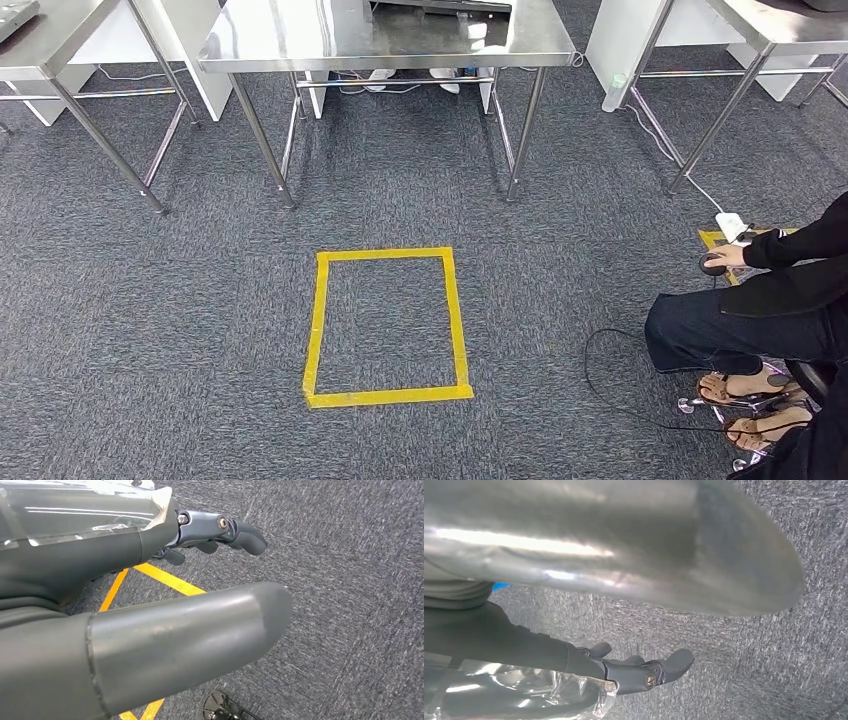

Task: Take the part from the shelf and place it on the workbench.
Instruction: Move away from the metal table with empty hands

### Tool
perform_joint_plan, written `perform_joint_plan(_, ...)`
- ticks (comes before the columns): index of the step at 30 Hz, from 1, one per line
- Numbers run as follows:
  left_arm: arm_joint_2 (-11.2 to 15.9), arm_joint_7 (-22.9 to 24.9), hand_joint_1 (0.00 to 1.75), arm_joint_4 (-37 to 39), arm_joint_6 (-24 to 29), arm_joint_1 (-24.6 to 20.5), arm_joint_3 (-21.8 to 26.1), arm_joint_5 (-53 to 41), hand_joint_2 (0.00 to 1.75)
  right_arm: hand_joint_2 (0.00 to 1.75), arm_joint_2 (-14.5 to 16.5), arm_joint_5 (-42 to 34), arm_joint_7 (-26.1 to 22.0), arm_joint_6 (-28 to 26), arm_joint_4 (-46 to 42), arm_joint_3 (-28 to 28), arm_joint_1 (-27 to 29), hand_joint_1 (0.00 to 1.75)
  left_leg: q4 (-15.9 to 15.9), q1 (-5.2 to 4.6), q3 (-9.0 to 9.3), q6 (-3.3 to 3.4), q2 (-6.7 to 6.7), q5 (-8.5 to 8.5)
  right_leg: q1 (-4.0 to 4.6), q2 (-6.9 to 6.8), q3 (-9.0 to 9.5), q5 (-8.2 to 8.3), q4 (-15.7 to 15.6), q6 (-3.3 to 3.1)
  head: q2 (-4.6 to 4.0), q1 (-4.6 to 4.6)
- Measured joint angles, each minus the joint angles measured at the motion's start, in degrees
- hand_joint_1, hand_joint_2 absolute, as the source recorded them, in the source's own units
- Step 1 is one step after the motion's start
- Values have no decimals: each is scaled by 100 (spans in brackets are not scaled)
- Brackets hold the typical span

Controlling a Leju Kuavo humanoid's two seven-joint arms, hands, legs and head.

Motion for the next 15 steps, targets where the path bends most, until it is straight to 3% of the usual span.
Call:
perform_joint_plan(2, 10, -6, 0, -1, 1, -2, -1, 1, 0, 0, 5, 27, 29, 10, -1, 0, -17, 0, -7, -4, -9, 79, -6, 7, -16, -12, 24, 22, -26, 43, 0, -1)
perform_joint_plan(4, -3, -11, 0, -1, 3, -5, -1, 0, 0, 0, -7, 40, 43, 26, -2, 0, -35, 0, -137, 32, 35, 145, -13, 86, 20, -17, -13, -54, 77, 47, 0, 5)
perform_joint_plan(5, -14, -13, 0, -1, 4, -8, -1, -1, 0, 0, -13, 40, 48, 36, -2, 0, -44, 0, -200, 55, 50, 166, -20, 130, 31, -12, -104, -176, 267, 29, 0, 11)
perform_joint_plan(7, -29, -15, 0, -1, 10, -12, -1, -2, 0, 0, -19, 37, 60, 52, -1, -1, -53, 0, -237, 77, 17, 174, -49, 178, 6, -2, -444, -548, 972, -15, 0, 15)
perform_joint_plan(9, -32, -5, 0, -1, 21, -10, -1, -3, 0, 0, -22, 42, 71, 55, 0, -2, -54, 0, -219, 92, -43, 139, -105, 206, -32, -2, -703, -762, 1544, 32, 0, 13)
perform_joint_plan(10, -34, 3, 0, 0, 28, -9, -1, -3, 0, 0, -27, 45, 75, 55, 0, -2, -54, 0, -199, 109, -75, 113, -141, 219, -56, -2, -681, -730, 1533, 98, 0, 12)
perform_joint_plan(11, -38, 12, 0, 1, 34, -9, 0, -3, 0, 0, -33, 51, 79, 56, 0, -2, -55, 0, -162, 136, -113, 78, -185, 227, -91, 6, -540, -615, 1289, 187, 0, 12)
perform_joint_plan(13, -36, 24, 0, 0, 46, -12, 1, 1, 0, 0, -35, 74, 86, 72, 1, -1, -68, 0, -29, 172, -215, -28, -278, 215, -156, 111, -154, -353, 552, 343, 0, 28)
perform_joint_plan(14, -30, 29, 0, -1, 55, -13, 2, 4, 0, 0, -32, 88, 90, 84, 1, -1, -77, 0, 46, 173, -262, -84, -323, 196, -169, 160, -47, -273, 326, 334, 0, 33)
perform_joint_plan(15, -25, 33, 0, -2, 65, -14, 2, 9, 0, 0, -29, 104, 97, 96, 1, 0, -89, 0, 101, 167, -300, -133, -357, 184, -168, 194, -19, -244, 245, 279, 0, 38)
